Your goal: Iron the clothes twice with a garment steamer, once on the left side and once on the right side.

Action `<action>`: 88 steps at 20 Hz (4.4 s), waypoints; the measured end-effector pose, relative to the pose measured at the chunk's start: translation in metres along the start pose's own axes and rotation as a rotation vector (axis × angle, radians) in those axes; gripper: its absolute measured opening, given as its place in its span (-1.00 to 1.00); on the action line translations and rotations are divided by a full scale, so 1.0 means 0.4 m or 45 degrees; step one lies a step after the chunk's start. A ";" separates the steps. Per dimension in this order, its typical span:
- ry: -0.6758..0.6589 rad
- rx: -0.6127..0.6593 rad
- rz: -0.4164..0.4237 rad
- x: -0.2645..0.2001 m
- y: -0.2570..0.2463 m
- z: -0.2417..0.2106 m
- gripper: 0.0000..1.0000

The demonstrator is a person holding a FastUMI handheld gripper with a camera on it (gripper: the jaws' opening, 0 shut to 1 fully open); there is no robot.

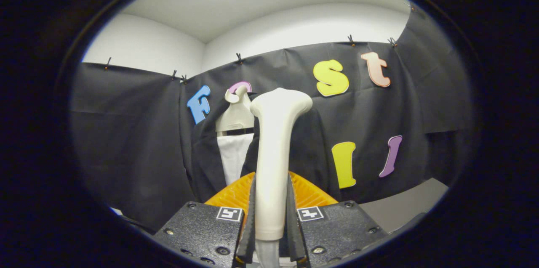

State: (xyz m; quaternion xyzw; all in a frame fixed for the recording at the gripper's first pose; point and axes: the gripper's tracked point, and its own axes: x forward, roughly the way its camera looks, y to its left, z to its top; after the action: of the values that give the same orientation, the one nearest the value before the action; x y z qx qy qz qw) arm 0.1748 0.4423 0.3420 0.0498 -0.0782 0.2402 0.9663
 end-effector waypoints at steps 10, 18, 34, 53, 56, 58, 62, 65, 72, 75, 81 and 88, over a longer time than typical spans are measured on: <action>0.120 -0.013 -0.025 0.021 -0.010 -0.112 -0.31; 0.212 -0.024 -0.033 -0.008 -0.020 -0.218 -0.31; 0.423 -0.042 -0.066 -0.083 -0.065 -0.457 -0.31; 0.648 -0.037 -0.067 -0.160 -0.073 -0.715 -0.31; 0.674 -0.044 -0.062 -0.169 -0.069 -0.745 -0.31; 0.693 -0.047 -0.060 -0.177 -0.069 -0.767 -0.31; 0.736 -0.054 -0.059 -0.196 -0.073 -0.814 -0.32; 0.767 -0.049 -0.062 -0.207 -0.077 -0.843 -0.31; 0.845 -0.037 -0.078 -0.226 -0.094 -0.926 -0.32; 0.880 -0.034 -0.081 -0.248 -0.106 -0.956 -0.32; 0.902 0.002 -0.076 -0.262 -0.101 -0.959 -0.31; 0.723 0.025 -0.038 -0.269 -0.048 -0.765 -0.31</action>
State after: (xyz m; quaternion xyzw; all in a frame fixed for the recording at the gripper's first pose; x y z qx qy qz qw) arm 0.1288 0.4172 0.0212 -0.0092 0.1986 0.2309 0.9524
